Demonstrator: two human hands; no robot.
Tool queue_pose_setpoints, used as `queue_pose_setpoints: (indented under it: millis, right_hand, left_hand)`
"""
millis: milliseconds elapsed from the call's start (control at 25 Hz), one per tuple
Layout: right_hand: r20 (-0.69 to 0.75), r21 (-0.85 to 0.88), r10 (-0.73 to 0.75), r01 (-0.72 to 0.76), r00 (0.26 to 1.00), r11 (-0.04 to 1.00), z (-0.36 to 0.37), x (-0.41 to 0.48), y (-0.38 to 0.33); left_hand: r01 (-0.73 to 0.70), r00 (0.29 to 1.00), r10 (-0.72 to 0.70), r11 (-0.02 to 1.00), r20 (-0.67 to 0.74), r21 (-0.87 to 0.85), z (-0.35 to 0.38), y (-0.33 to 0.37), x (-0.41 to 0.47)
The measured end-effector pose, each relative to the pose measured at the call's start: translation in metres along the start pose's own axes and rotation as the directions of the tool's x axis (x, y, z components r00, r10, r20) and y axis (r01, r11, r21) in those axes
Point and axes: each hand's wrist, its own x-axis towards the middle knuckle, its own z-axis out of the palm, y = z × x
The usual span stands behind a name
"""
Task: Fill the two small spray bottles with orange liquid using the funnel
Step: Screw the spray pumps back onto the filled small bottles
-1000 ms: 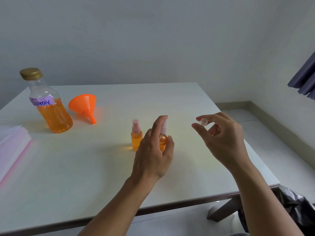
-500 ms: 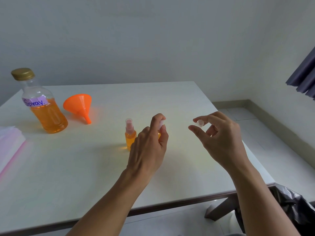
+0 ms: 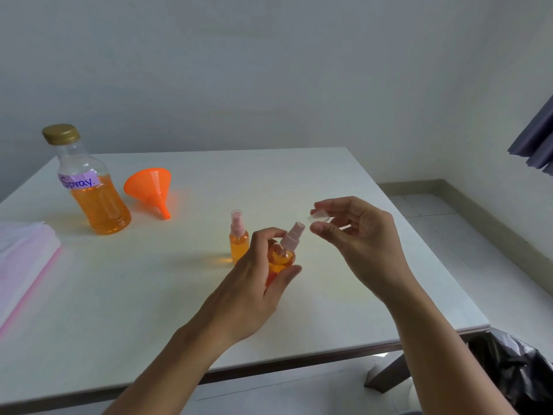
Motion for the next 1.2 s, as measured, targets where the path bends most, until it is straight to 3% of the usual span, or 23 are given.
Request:
queue_pose_setpoints:
  millis: [200, 400, 600, 880, 1040, 1200]
  right_hand:
    - [0.118, 0.047, 0.003, -0.008, 0.993, 0.999, 0.011, -0.001, -0.005]
    - [0.058, 0.127, -0.009, 0.002, 0.998, 0.992, 0.019, -0.001, -0.013]
    - [0.109, -0.095, -0.084, 0.094, 0.991, 0.991, 0.036, -0.003, -0.014]
    - [0.100, -0.113, -0.139, 0.150, 0.985, 0.982, 0.045, -0.005, -0.024]
    - [0.144, 0.162, -0.070, 0.046, 0.987, 0.986, 0.041, -0.007, -0.029]
    - [0.036, 0.013, -0.011, 0.011, 0.999, 1.000, 0.048, -0.004, -0.022]
  left_hand:
    - [-0.054, 0.998, 0.052, 0.991, -0.026, -0.119, -0.013, -0.013, -0.007]
    - [-0.084, 0.994, 0.074, 0.988, -0.084, -0.131, -0.018, -0.024, -0.009]
    - [-0.095, 0.991, 0.085, 0.991, -0.106, -0.097, -0.019, -0.031, -0.010]
    - [-0.180, 0.962, 0.170, 0.983, -0.213, -0.028, -0.026, -0.033, -0.013]
    - [-0.170, 0.962, 0.135, 0.976, -0.239, -0.135, -0.040, -0.032, -0.015]
    - [-0.100, 0.917, 0.012, 0.974, -0.399, -0.202, -0.080, -0.059, -0.024]
